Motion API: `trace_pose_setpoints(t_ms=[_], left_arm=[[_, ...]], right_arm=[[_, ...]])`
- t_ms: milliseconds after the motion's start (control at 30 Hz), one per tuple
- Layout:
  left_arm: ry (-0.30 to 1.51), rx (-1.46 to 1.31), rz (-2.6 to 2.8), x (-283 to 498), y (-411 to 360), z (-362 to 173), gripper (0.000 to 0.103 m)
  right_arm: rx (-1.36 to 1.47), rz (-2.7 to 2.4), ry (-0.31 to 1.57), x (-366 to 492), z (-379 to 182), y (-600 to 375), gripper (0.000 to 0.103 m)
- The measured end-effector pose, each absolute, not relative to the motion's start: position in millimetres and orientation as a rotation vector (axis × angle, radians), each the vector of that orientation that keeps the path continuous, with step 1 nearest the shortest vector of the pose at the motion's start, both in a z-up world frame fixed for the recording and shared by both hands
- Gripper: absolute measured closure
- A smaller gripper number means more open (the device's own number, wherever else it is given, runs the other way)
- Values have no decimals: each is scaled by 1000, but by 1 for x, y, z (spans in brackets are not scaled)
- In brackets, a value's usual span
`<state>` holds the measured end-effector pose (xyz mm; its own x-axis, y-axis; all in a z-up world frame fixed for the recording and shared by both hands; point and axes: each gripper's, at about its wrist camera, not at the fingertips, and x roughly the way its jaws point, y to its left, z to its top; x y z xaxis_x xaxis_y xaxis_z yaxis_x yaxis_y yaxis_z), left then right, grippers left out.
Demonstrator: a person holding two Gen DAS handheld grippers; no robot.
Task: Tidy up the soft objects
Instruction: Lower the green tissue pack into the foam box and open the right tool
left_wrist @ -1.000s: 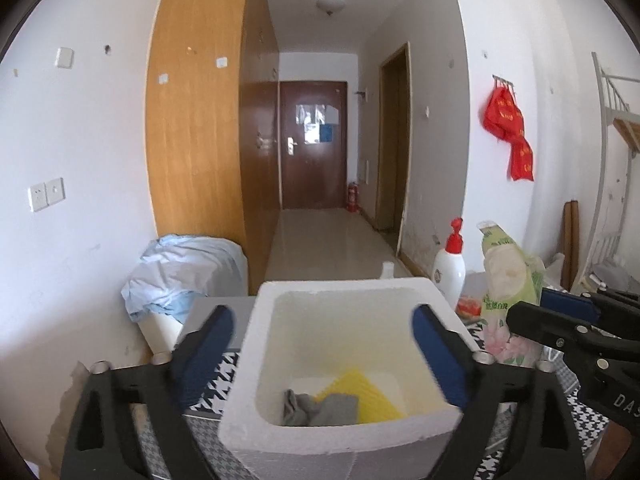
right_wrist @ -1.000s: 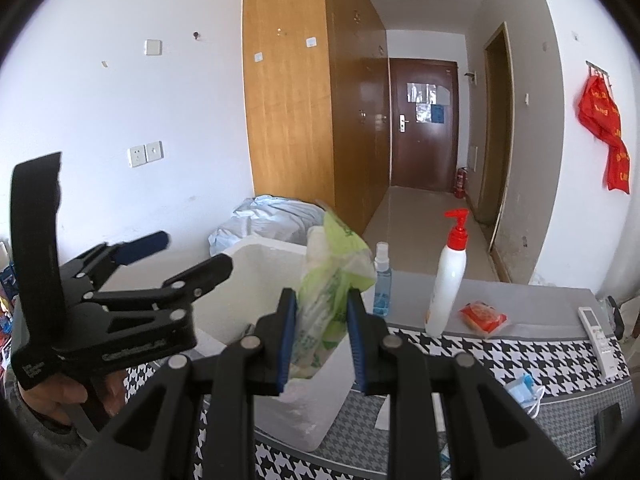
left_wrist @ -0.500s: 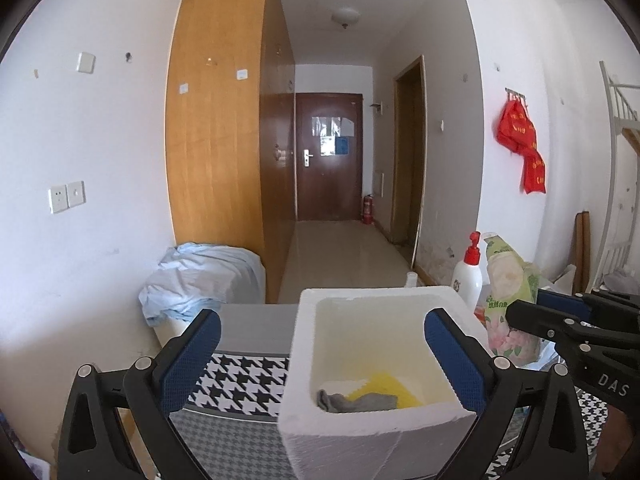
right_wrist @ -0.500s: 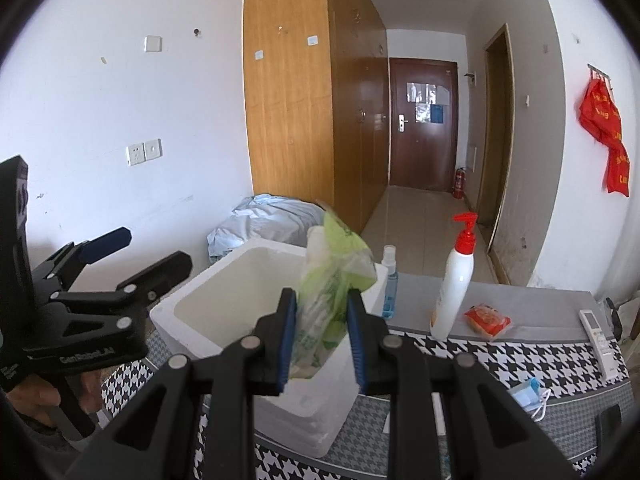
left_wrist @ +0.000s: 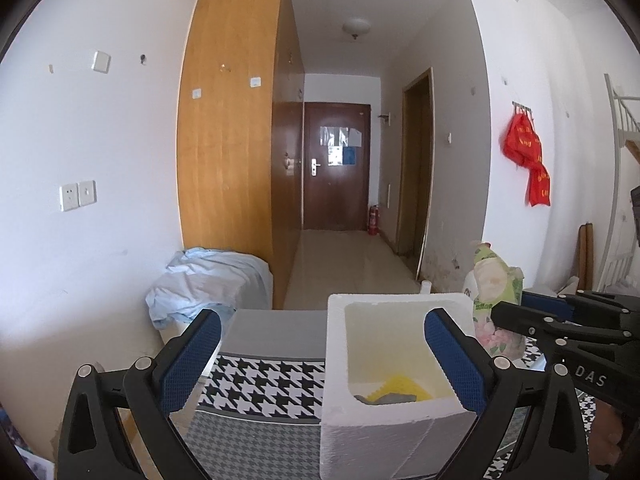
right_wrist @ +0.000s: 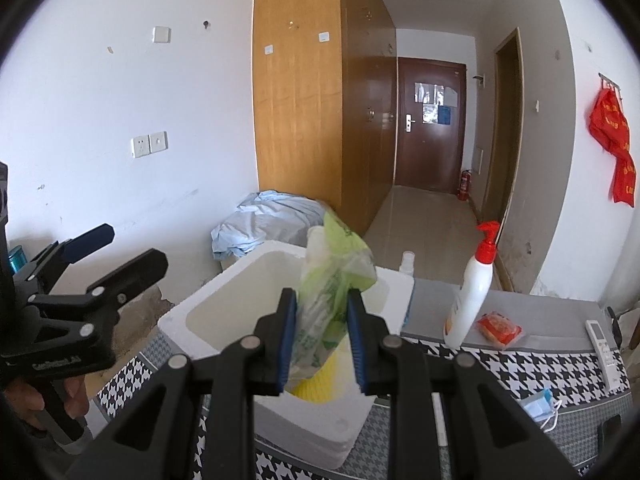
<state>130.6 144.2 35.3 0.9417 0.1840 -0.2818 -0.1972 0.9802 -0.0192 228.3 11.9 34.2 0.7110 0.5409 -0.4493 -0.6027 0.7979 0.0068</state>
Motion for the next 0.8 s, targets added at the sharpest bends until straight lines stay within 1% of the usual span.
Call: trace_pose_setpoints(t_ms=[800], left_arm=[[288, -37, 236, 127, 152, 36, 1]], right_arm=[[-170, 691, 484, 244, 27, 33, 74]])
